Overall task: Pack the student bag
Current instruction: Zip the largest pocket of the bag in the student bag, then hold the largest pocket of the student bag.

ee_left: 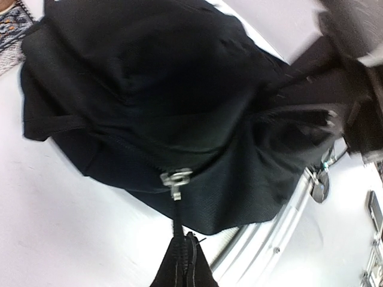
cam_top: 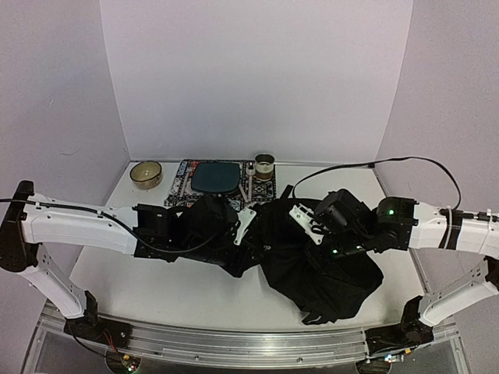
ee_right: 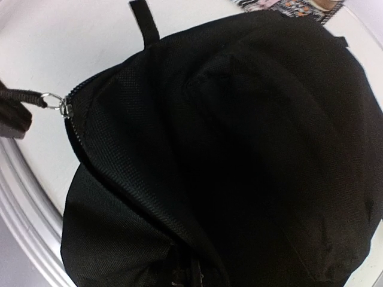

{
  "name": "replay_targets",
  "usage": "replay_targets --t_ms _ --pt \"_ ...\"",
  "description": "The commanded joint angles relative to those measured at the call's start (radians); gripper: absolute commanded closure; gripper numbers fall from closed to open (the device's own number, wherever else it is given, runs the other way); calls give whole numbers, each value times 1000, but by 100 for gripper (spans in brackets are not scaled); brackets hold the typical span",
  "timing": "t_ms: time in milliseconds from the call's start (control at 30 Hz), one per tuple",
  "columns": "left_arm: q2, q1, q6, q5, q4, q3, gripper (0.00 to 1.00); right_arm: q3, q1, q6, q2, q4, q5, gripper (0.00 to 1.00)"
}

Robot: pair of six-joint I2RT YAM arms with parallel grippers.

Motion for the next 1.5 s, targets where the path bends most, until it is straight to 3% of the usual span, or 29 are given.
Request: replay_targets --t_ms 0,200,333,500,700,900,1200,1467 --pt "-17 -116 -18 -47 1 54 100 18 -37 -101 -42 -114 -105 86" --pt "83 -149 3 -84 21 148 100 -31 -36 -117 -161 -51 -391 43" --pt "116 -131 5 -117 22 195 100 -59 -36 -112 -235 -34 -440 32" --pt "126 -60 -15 -47 43 214 100 -83 -35 -122 -242 -10 -482 25" --pt "91 -53 14 31 89 242 100 -77 -14 -159 -211 36 -450 28" --pt "27 -43 10 72 115 225 100 -63 93 -180 -160 84 -266 31" --pt "-33 -44 -14 121 167 160 100 -89 133 -184 -127 154 -74 33" --pt "-59 -43 -28 98 168 125 100 -86 136 -185 -148 161 -112 34"
